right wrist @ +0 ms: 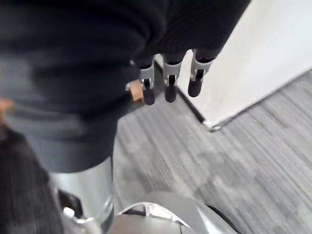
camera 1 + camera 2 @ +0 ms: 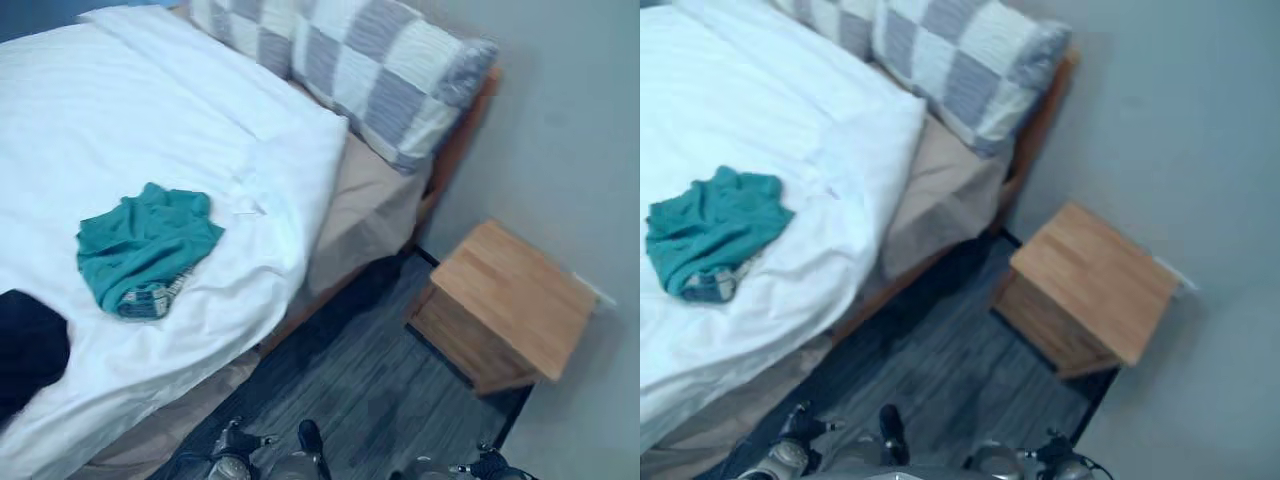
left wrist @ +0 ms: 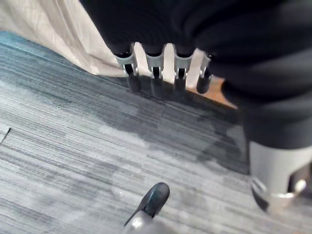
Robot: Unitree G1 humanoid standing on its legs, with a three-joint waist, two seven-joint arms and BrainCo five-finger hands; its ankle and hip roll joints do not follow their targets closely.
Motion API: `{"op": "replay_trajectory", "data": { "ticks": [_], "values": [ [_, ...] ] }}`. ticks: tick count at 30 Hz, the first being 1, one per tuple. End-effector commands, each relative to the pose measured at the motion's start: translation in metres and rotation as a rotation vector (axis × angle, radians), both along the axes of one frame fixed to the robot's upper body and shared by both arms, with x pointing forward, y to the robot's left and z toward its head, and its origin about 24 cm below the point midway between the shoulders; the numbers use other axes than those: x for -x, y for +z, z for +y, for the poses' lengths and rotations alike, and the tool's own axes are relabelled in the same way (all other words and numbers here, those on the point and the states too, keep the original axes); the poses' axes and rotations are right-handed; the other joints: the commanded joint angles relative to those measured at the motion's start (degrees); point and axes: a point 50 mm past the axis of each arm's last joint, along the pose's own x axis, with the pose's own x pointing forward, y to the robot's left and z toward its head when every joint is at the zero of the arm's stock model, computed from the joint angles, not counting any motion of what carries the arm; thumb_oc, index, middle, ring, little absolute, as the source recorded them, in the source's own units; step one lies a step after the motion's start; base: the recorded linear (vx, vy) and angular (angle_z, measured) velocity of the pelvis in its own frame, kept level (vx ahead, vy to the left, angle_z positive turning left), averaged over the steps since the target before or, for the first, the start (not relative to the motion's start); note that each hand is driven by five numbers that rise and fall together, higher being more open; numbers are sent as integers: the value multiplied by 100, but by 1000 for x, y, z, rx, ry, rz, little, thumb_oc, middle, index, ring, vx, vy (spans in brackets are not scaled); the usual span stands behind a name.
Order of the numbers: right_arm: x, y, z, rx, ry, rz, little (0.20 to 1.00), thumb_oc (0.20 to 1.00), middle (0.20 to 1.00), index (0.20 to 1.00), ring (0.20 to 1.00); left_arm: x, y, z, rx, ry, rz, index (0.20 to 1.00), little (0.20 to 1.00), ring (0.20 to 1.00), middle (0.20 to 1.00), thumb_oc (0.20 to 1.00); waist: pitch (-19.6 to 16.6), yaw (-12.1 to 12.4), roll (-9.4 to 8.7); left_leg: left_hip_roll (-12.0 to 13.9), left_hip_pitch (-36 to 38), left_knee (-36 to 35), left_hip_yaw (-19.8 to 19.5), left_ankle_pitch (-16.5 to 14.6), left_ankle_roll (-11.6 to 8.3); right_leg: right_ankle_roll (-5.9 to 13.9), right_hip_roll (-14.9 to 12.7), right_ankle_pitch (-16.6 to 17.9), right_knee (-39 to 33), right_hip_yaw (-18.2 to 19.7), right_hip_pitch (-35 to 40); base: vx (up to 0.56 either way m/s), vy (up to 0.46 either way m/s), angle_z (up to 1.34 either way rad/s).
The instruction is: Tidy up the quilt and then pick up the clothes from the bed and put them into the laundry hamper.
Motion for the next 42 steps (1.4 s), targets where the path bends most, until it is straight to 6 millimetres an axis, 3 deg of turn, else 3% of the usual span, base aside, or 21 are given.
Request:
{"op": "replay_trajectory", "data": {
  "ticks": [1,3,5,6,8,9,11,12,13,14,15,17,18,21,24,25,26,30,34,37,42],
  "values": [
    [-37,11,13,-5,50,-129,1000,1000,1000,1000,1000,-7,7,14,-48,-18,-28,1000,1000,1000,1000,1000,312,101,63,340,191,28,248,-433,-535,235,-74,951,-1029,321,-333,239,-213,134],
    [-60,23,14,-14,61,-238,1000,1000,1000,1000,1000,-12,12,25,-72,-8,-51,1000,1000,1000,1000,1000,338,31,-4,346,228,-1,-194,-468,-695,98,-72,784,-2385,709,-354,289,-247,138],
    [-85,44,6,-12,45,-389,1000,1000,1000,1000,1000,-18,19,36,-99,1,-79,1000,1000,1000,1000,1000,312,-190,-87,284,274,-18,-688,-559,-806,138,129,906,-3728,1763,-434,358,-300,140],
    [-98,58,0,-1,43,-474,1000,1000,1000,1000,1000,-20,22,42,-102,17,-97,1000,1000,1000,1000,1000,335,-258,-117,261,298,-3,-906,-609,-856,231,185,1054,-4026,2367,-553,260,-205,150],
    [-105,69,-7,14,42,-532,1000,1000,1000,1000,1000,-21,25,46,-108,34,-112,1000,1000,1000,1000,1000,332,-282,-146,274,294,-2,-1008,-637,-884,273,197,1180,-4180,2620,-623,169,-193,173],
    [-124,101,-19,53,50,-705,1000,1000,1000,1000,1000,-13,28,60,-145,59,-103,1000,1000,1000,1000,1000,282,-308,-303,225,299,41,-1115,-691,-897,313,81,1327,-4268,2616,-574,250,-321,124],
    [-148,152,-33,153,133,-925,1000,1000,1000,1000,1000,0,25,62,-137,112,-99,1000,1000,1000,1000,1000,245,-321,-282,293,308,64,-1213,-712,-935,303,195,1320,-4279,2614,-503,213,-267,80],
    [-148,152,-33,153,133,-925,1000,1000,1000,1000,1000,0,25,62,-137,112,-99,1000,1000,1000,1000,1000,246,-323,-281,294,308,64,-1214,-713,-935,303,195,1320,-4279,2612,-501,234,-210,79],
    [-162,198,-49,270,220,-1082,1000,1000,1000,1000,1000,15,23,66,-134,161,-91,1000,1000,1000,1000,1000,171,-276,-279,369,353,71,-1254,-742,-1008,253,243,1279,-4291,2529,-441,153,-114,47],
    [-162,199,-50,271,220,-1082,1000,1000,1000,1000,1000,15,22,66,-133,161,-91,1000,1000,1000,1000,1000,172,-284,-268,375,356,72,-1261,-745,-1011,251,247,1275,-4292,2520,-433,304,-239,20],
    [-175,246,-54,370,324,-1233,1000,1000,1000,1000,1000,28,17,60,-111,162,-69,1000,1000,1000,1000,1000,118,-235,-251,482,383,120,-1302,-787,-1085,196,289,1219,-4362,2395,-338,155,-129,-1],
    [-180,269,-53,420,381,-1299,1000,1000,1000,1000,1000,30,15,56,-98,154,-64,1000,1000,1000,1000,1000,141,-195,-232,533,321,205,-1287,-773,-1134,178,281,1198,-4415,2253,-275,93,-173,16],
    [-191,310,-50,511,464,-1411,1000,1000,1000,1000,1000,22,14,49,-76,138,-85,1000,1000,1000,1000,1000,237,-195,-195,642,-1,407,-1066,-644,-1210,156,199,1177,-4521,1834,-166,-45,-183,63],
    [-212,366,-23,594,620,-1557,1000,1000,1000,1000,1000,20,12,39,-45,82,-76,1000,1000,1000,1000,1000,340,-182,-85,861,-303,389,-207,-351,-1261,140,152,1162,-4525,1485,-209,-54,-71,109],
    [-230,433,8,738,761,-1688,1000,1000,1000,1000,1000,13,15,42,-66,44,-85,1000,1000,1000,1000,1000,446,-105,-45,954,-417,196,-61,-175,-1322,128,196,1212,-4464,1475,-500,-29,-27,22],
    [-230,433,8,738,761,-1689,1000,1000,1000,1000,1000,13,15,42,-66,45,-86,1000,1000,1000,1000,1000,447,-110,-43,954,-418,196,-63,-175,-1322,128,196,1211,-4464,1473,-500,-33,-27,-14],
    [-233,466,29,800,826,-1767,1000,1000,1000,1000,1000,8,18,43,-68,20,-103,1000,1000,1000,1000,1000,518,-7,-34,950,-569,47,-43,-43,-1343,125,201,1263,-4434,1499,-777,-9,-5,12],
    [-242,498,49,837,853,-1806,1000,1000,1000,1000,1000,0,22,43,-59,-7,-136,1000,1000,1000,1000,1000,648,109,27,965,-832,-105,-54,136,-1385,97,208,1316,-4370,1523,-1144,-1,-4,4],
    [-260,506,43,910,834,-1699,1000,1000,1000,1000,1000,-11,30,50,-67,-13,-182,1000,1000,1000,1000,1000,818,229,132,980,-1166,-185,-167,285,-1444,88,198,1359,-4299,1494,-1453,-21,-22,16],
    [-266,502,36,926,810,-1646,1000,1000,1000,1000,1000,-16,32,51,-68,-14,-200,1000,1000,1000,1000,1000,910,252,205,983,-1314,-199,-224,316,-1457,88,184,1365,-4246,1490,-1612,-13,-23,10],
    [-283,463,-2,917,679,-1465,1000,1000,1000,1000,1000,-24,35,47,-69,-45,-230,1000,1000,1000,1000,1000,1075,305,383,933,-1513,-172,-325,338,-1453,80,179,1311,-4042,1468,-1839,-5,-5,6]
  ]
}}
